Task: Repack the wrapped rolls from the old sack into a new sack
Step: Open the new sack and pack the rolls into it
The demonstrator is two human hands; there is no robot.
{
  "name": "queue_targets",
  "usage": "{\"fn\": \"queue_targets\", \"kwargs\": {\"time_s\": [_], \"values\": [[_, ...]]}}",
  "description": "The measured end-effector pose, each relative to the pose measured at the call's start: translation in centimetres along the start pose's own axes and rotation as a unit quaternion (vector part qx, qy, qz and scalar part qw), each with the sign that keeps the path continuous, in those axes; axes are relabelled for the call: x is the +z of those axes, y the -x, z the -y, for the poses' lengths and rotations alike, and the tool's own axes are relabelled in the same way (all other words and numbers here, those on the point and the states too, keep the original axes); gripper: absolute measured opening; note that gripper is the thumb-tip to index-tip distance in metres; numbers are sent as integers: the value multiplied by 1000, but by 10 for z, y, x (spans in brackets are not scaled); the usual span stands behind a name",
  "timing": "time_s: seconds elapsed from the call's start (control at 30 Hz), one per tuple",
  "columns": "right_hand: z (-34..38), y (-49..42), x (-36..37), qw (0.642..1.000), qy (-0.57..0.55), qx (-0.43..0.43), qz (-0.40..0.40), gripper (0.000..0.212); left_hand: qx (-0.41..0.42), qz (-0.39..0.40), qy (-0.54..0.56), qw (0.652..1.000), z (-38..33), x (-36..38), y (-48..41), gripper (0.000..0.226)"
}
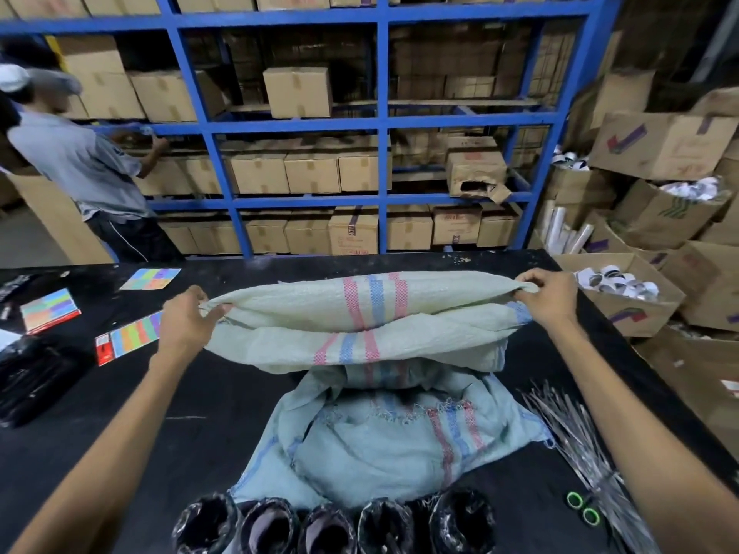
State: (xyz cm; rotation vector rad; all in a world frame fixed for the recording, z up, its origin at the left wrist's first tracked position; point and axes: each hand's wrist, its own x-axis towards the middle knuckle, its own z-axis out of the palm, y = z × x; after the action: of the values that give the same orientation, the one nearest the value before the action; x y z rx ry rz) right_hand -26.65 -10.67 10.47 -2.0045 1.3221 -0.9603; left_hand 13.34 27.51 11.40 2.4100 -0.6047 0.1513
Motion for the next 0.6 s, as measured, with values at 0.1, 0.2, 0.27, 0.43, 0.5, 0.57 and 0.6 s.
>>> {"fn": "queue_targets", "kwargs": {"time_s": [0.1, 0.2, 0.27, 0.43, 0.5, 0.57, 0.6], "values": [[34, 23, 14, 996, 14, 67, -57, 19, -110, -34, 75, 990, -7, 22, 12, 20], [62, 29, 41, 971, -128, 203, 21, 18, -332, 77, 404, 849, -32, 41, 15, 31], [62, 38, 36, 923, -252, 239, 166, 39, -426, 129, 535, 719, -48, 41, 19, 36], [41, 10, -22, 829, -332, 319, 318, 24, -402, 208, 448, 771, 99, 43, -50, 41], [9, 2, -43, 794, -368, 348, 337, 19, -366, 250, 393, 806, 135, 18, -58, 54], [-4, 5, -54, 809, -334, 329, 354, 23, -341, 288, 384, 808, 80, -32, -16, 32], [-6, 7, -51, 813, -327, 309, 370, 36, -323, 299, 392, 808, 62, -39, -8, 20]]}}
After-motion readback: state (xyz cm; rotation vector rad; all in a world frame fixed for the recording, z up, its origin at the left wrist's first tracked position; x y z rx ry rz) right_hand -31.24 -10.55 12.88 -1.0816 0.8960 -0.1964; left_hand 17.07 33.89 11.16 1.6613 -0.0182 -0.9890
